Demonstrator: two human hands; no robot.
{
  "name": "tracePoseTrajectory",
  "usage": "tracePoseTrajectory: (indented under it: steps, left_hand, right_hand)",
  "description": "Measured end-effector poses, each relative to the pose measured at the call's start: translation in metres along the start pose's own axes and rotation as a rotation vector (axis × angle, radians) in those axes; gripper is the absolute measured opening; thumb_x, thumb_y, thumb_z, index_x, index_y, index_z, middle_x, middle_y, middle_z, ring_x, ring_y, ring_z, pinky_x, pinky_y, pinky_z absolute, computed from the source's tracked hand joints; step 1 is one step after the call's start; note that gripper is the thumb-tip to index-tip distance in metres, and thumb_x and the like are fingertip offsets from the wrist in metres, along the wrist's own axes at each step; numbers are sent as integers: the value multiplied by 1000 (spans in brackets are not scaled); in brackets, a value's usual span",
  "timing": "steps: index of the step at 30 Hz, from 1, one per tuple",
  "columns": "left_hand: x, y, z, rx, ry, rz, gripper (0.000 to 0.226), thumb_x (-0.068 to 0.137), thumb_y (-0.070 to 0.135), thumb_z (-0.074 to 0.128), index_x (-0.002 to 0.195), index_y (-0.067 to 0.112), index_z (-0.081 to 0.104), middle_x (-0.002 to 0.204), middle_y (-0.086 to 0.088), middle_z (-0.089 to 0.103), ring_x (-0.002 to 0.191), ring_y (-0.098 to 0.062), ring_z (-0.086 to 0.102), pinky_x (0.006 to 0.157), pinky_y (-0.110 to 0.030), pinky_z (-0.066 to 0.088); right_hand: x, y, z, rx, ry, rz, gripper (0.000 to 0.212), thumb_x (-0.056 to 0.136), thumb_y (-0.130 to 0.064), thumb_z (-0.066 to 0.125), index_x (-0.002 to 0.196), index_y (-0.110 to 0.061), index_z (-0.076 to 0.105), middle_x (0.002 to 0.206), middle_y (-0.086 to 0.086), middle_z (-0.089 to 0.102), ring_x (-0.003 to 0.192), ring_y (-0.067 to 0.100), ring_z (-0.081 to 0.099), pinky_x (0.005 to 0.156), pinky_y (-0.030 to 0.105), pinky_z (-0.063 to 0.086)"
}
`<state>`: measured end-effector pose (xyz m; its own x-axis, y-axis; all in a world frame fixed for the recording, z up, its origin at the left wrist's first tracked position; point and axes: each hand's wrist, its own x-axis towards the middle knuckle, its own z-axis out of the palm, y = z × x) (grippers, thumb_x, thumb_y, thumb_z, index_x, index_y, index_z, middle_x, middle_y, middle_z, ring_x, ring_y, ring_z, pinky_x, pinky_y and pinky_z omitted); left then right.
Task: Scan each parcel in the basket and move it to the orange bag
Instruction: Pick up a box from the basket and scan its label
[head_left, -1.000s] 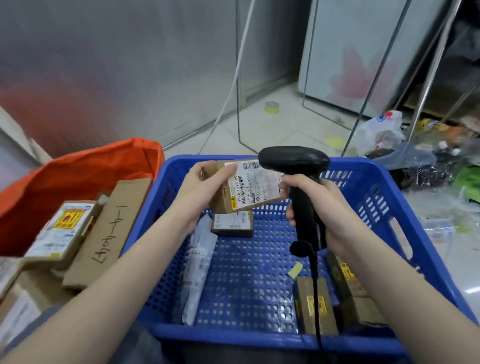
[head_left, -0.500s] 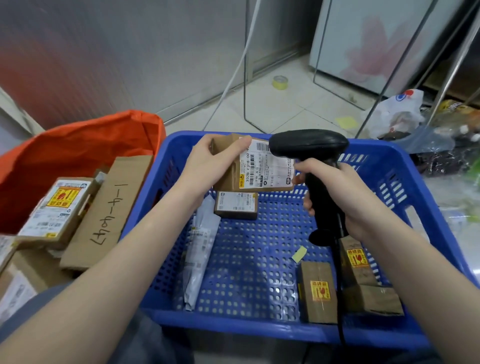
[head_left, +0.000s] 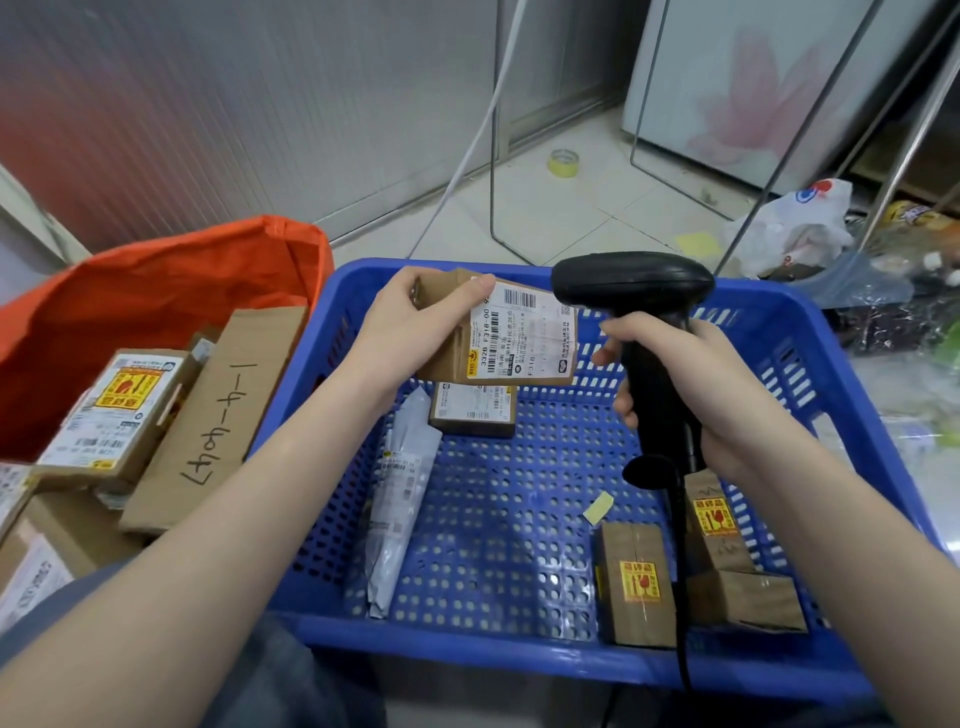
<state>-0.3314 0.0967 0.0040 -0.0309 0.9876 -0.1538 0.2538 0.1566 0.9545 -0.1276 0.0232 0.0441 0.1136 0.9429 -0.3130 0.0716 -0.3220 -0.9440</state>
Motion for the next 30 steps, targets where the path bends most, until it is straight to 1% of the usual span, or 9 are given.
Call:
tracePoseTrajectory:
  steps: [3,10,14,16,18,21,26,28,30]
  left_hand:
    - [-1,2,-1,-9,21,-2,43,74,53,74,104,26,62,108,8,67,98,-7,64,75,-24,47]
    - [-10,14,-36,-102,210,-6,48,79,35,75,117,22,50,106,5,60,87,-8,58,61,-24,41]
    - [-20,23,-89,-118,305,10,47,75,34,72,115,25,50,108,-2,62,86,-14,57,71,-31,47]
    - [-29,19,-123,-110,344,7,46,73,33,71,113,26,50,106,-2,63,86,-16,59,75,-35,49]
    - [-41,11,-158,-108,376,-6,52,68,35,71,114,26,49,106,-3,63,84,-17,61,67,-32,49]
    - [-57,-9,-206,-117,457,-32,57,63,35,72,114,26,48,104,0,60,83,-15,60,67,-29,48]
    - [-81,-58,-272,-89,607,-89,47,77,27,75,115,27,48,107,-3,57,85,-16,60,60,-27,43]
    - [-89,-78,-296,-89,658,-111,47,77,23,76,114,26,47,112,-5,56,86,-13,60,62,-24,45]
    - [-99,-95,-316,-97,692,-146,48,78,18,76,115,25,46,115,-5,55,85,-10,59,55,-19,47]
  right_hand:
    - [3,1,1,22,8,-19,23,88,-29,63,90,-6,61,82,2,67,48,16,55,46,27,47]
    - [-3,-7,20,75,-26,-31,21,90,-27,62,98,-8,62,90,5,67,50,15,55,46,26,48]
    - [-9,-18,54,64,-88,-58,20,89,-26,63,96,-8,61,91,6,67,50,16,56,48,26,50]
    - [-11,-24,80,44,-129,-62,20,89,-26,63,95,-7,62,90,5,68,49,15,57,48,27,51]
    - [-14,-30,108,21,-179,-61,20,88,-25,63,92,-5,62,88,5,67,48,16,56,48,27,51]
    - [-18,-35,154,-22,-250,-69,20,88,-24,64,89,-4,62,82,5,65,47,18,55,47,28,49]
    - [-22,-36,227,-77,-362,-54,20,87,-25,65,85,-5,62,57,-1,60,44,18,54,43,23,44]
    - [-23,-33,253,-115,-398,-68,20,86,-24,66,86,-5,63,68,3,63,47,17,56,46,24,46]
    - [-23,-29,277,-124,-437,-63,18,87,-23,65,88,-6,62,84,7,65,48,16,56,48,27,48]
